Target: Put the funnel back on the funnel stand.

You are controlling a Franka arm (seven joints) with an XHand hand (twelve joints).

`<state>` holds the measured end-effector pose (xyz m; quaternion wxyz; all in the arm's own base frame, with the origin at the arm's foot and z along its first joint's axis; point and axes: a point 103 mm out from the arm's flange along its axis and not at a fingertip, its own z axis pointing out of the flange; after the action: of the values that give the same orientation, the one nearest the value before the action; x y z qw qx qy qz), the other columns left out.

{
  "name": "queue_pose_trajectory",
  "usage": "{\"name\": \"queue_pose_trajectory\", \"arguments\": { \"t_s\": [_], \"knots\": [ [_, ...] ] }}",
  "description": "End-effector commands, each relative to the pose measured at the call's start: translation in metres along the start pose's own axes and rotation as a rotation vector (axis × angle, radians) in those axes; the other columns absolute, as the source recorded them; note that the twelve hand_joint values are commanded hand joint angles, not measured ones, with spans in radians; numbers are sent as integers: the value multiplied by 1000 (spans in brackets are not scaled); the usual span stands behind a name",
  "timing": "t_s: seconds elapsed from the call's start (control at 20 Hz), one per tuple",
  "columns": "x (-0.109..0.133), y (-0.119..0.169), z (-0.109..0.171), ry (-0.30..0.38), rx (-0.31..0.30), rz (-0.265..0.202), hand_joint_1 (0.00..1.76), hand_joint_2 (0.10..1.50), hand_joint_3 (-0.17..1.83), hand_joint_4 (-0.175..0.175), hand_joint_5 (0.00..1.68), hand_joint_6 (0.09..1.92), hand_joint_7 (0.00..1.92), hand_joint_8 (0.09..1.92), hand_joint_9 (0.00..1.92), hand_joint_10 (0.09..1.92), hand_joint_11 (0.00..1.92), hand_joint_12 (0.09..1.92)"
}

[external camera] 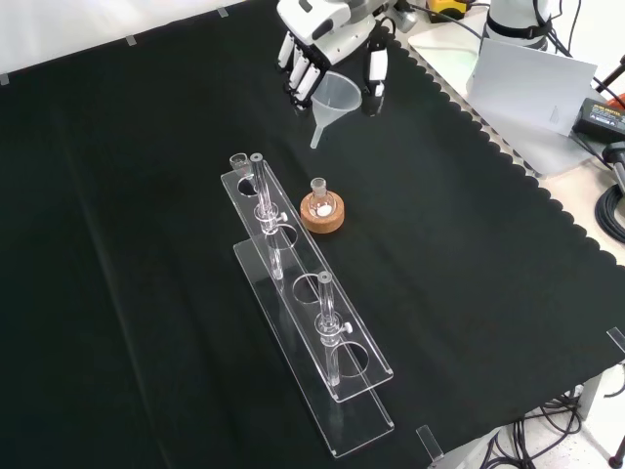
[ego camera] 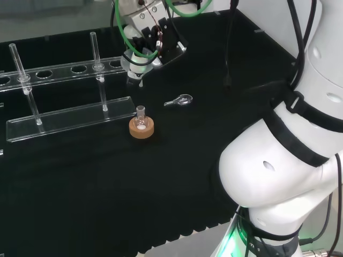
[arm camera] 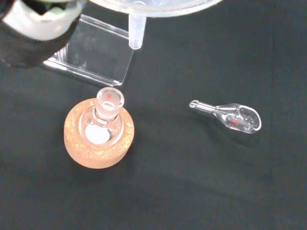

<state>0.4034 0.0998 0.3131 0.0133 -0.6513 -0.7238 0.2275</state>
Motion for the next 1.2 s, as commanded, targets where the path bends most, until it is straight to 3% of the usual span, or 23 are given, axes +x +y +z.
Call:
{"name": "queue_pose_trajectory", "arguments": {
  "t_s": [0.05,0.6,1.2],
  "knots": [
    [-10,0,-16,-23,7,20,1006,1111,14,175,952,1041,770,677,1214,266,787,1131],
    [-29,17,-49,35,-32,24,1008,1111,11,175,955,1038,771,680,1209,265,787,1132],
    [-9,56,-65,15,-32,-44,1009,1111,8,175,957,1035,769,681,1202,263,787,1132]
  ]
}}
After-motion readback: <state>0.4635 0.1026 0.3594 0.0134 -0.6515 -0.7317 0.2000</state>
